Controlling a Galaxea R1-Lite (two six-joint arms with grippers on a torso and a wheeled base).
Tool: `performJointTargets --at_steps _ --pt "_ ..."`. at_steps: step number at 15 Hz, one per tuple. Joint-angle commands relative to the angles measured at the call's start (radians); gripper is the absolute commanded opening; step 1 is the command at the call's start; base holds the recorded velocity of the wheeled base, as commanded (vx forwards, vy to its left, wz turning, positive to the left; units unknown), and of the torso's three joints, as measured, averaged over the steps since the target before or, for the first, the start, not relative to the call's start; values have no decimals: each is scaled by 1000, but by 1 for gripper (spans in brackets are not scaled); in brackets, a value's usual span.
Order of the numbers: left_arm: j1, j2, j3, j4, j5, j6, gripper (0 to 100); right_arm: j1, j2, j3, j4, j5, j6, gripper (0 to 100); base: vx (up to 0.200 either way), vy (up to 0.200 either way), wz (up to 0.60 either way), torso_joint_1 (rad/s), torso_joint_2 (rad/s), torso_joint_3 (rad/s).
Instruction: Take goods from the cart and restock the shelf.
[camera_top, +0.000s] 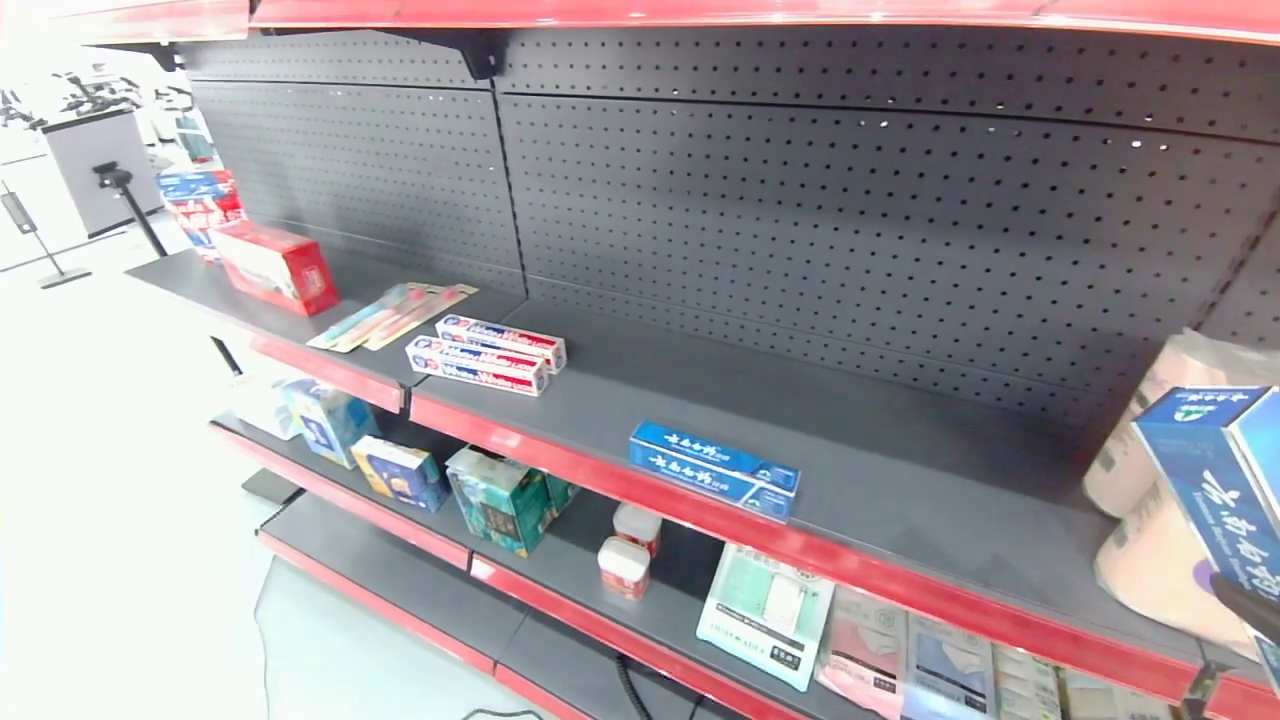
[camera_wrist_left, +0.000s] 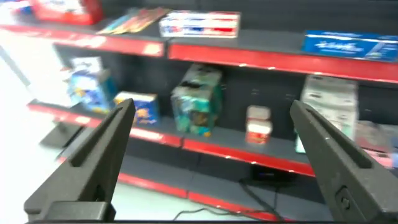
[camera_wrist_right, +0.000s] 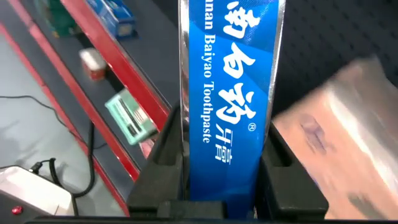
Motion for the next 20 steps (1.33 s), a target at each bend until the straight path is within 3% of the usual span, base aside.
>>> performJointTargets --at_steps 1,3,4,6,7,11,14,19,20 --pt "-1 2 0 1 -8 -1 100 4 27 -41 -3 20 10 0 0 0 0 0 0 0" --pt "-1 2 11 -28 -73 6 100 38 110 -142 -3 59 35 0 0 0 0 0 0 0" --pt "-1 2 12 -38 -74 8 100 75 160 -191 -3 58 38 0 0 0 0 0 0 0" --pt "0 2 12 -33 42 -13 100 138 229 -250 -3 58 39 0 0 0 0 0 0 0" --pt "0 2 14 -36 73 -24 100 165 252 -259 -3 58 39 0 0 0 0 0 0 0" --pt "6 8 14 -35 90 -27 100 196 326 -257 -67 58 39 0 0 0 0 0 0 0" --pt "6 13 14 -35 230 -33 100 194 349 -239 -124 58 41 0 0 0 0 0 0 0" --pt "28 69 12 -33 328 -24 100 194 349 -233 -124 58 55 0 0 0 0 0 0 0" --pt "65 102 11 -33 354 -24 100 191 348 -228 -125 58 56 0 0 0 0 0 0 0"
